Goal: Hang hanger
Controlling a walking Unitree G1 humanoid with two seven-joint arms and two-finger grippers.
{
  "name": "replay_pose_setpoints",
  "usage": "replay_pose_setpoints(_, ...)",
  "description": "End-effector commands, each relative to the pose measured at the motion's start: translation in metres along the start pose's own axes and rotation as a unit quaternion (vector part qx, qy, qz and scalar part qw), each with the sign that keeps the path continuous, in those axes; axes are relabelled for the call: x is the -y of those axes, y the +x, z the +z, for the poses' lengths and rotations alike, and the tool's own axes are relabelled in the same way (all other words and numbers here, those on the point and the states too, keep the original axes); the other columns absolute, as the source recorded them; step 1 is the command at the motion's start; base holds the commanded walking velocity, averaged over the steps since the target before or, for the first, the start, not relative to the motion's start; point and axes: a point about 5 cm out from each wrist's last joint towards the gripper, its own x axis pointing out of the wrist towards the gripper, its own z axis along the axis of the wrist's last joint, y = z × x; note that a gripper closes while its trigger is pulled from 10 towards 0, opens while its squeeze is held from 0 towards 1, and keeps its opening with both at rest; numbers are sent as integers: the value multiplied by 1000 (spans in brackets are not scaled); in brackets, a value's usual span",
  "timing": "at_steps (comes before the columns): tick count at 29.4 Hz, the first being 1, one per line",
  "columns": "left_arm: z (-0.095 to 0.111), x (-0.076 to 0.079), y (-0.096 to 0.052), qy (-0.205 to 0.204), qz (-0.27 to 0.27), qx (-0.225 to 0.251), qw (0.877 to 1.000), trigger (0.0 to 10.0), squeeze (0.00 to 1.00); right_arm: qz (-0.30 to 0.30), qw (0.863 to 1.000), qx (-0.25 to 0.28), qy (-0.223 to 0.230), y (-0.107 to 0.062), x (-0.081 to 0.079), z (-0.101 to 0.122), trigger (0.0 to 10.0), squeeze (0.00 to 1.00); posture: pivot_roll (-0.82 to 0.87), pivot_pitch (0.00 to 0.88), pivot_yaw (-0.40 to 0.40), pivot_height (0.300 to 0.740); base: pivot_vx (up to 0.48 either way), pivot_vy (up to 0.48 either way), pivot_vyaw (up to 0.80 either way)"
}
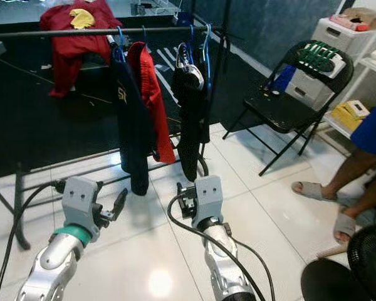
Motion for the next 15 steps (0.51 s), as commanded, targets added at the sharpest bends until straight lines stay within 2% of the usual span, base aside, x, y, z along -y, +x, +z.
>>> replay_pose_setpoints(1,1,3,1,-3,-1,2,1000,10000,0,-8,1000,0,-6,-2,5,-1,10000,0,-18,25,29,740,480,0,0)
replay_pose_setpoints(7,9,0,3,-10,11,16,1000,10000,0,-5,999,25,-23,1,7,10,10000,0,-19,26,29,740,480,0,0)
replay_pose_setpoints(10,22,-2,5,-21,23,40,999,10000,0,-8,994,92,-53,11,12,44,10000,0,-22,25,33,740,466,0,0)
replay_pose_setpoints(11,22,-2,5,-21,23,40,999,10000,0,-8,994,92,-53,11,12,44,10000,0,-22,25,33,740,465,0,0)
replay_pose_setpoints(12,26,-3,6,-22,27,48,998,10000,0,-16,991,118,-56,15,16,59,10000,0,-21,26,34,740,465,0,0)
replay_pose_setpoints(15,27,-4,6,-22,33,51,998,10000,0,-23,990,129,-53,17,20,67,10000,0,-20,26,35,740,465,0,0)
